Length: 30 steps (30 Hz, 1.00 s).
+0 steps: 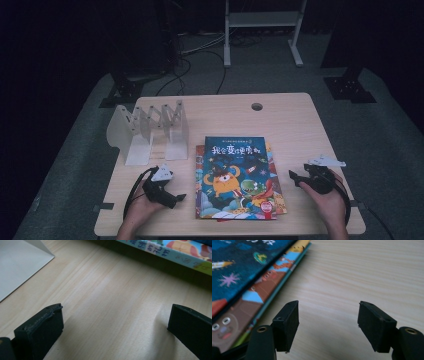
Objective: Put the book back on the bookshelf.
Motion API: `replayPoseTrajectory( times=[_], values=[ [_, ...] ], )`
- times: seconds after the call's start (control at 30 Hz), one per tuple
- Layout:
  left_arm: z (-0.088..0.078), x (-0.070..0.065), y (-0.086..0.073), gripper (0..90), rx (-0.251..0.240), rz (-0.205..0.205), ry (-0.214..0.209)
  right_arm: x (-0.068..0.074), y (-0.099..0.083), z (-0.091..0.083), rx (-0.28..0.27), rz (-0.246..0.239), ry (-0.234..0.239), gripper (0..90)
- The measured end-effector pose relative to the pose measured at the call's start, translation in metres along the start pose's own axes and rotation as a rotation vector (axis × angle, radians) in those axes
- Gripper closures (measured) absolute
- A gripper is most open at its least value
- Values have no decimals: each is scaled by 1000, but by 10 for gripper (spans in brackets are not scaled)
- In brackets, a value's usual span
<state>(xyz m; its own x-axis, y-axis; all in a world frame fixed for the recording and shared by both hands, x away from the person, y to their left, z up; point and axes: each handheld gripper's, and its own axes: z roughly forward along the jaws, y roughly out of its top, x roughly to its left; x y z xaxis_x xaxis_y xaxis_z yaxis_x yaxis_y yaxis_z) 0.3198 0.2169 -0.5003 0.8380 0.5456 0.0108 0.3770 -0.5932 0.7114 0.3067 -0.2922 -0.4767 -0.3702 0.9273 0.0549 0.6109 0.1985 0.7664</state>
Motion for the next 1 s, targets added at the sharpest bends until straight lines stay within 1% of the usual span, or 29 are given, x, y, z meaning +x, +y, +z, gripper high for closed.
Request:
replayPoseTrajectory(
  times=[0.03,0.07,0.13,0.17,0.2,0.23,0.33,0.37,0.47,0.5,0.57,0.6,0.73,0.77,0.8,0.83,0.87,0.93,1.0],
  values=[
    [0,-1,0,0,2,2,-4,0,0,0,0,0,0,328],
    [0,-2,1,0,-6,-11,-18,3,6,2,-2,-8,7,328],
    [-1,-2,2,0,-8,-9,-16,4,8,3,0,-10,11,328],
    [-3,-2,3,0,-10,-7,-13,7,14,6,-6,-18,20,326],
    [-5,-2,4,0,-11,-4,-8,7,14,6,-6,-18,20,326],
    [-10,-2,7,0,-21,-6,-3,10,20,8,-8,-25,32,324],
    [-15,-2,11,0,-33,-3,-7,14,26,12,-5,-38,38,323],
    [-17,-3,13,0,-45,-3,-9,17,33,16,-10,-52,51,322],
    [-21,-5,23,0,-59,17,-18,22,40,20,-6,-68,63,319],
    [-21,-5,23,0,-59,17,-18,24,43,21,-5,-73,67,317],
    [-21,-7,29,0,-65,24,-27,25,45,23,-5,-79,72,318],
    [-20,-8,31,0,-60,35,-26,27,49,26,-5,-80,87,314],
    [-18,-13,42,0,-64,63,-36,30,56,31,1,-93,96,311],
    [-17,-14,45,0,-62,73,-39,32,60,33,-3,-100,102,308],
    [-16,-15,47,0,-58,78,-41,32,60,33,-3,-100,102,308],
    [-13,-16,51,0,-52,97,-46,34,63,36,1,-96,113,298],
    [-13,-16,51,0,-52,97,-46,34,63,36,1,-96,113,298],
    [-9,-18,56,0,-43,118,-50,37,68,42,7,-101,116,286],
    [-8,-19,58,0,-42,121,-53,37,69,44,7,-100,118,283]
  ],
)
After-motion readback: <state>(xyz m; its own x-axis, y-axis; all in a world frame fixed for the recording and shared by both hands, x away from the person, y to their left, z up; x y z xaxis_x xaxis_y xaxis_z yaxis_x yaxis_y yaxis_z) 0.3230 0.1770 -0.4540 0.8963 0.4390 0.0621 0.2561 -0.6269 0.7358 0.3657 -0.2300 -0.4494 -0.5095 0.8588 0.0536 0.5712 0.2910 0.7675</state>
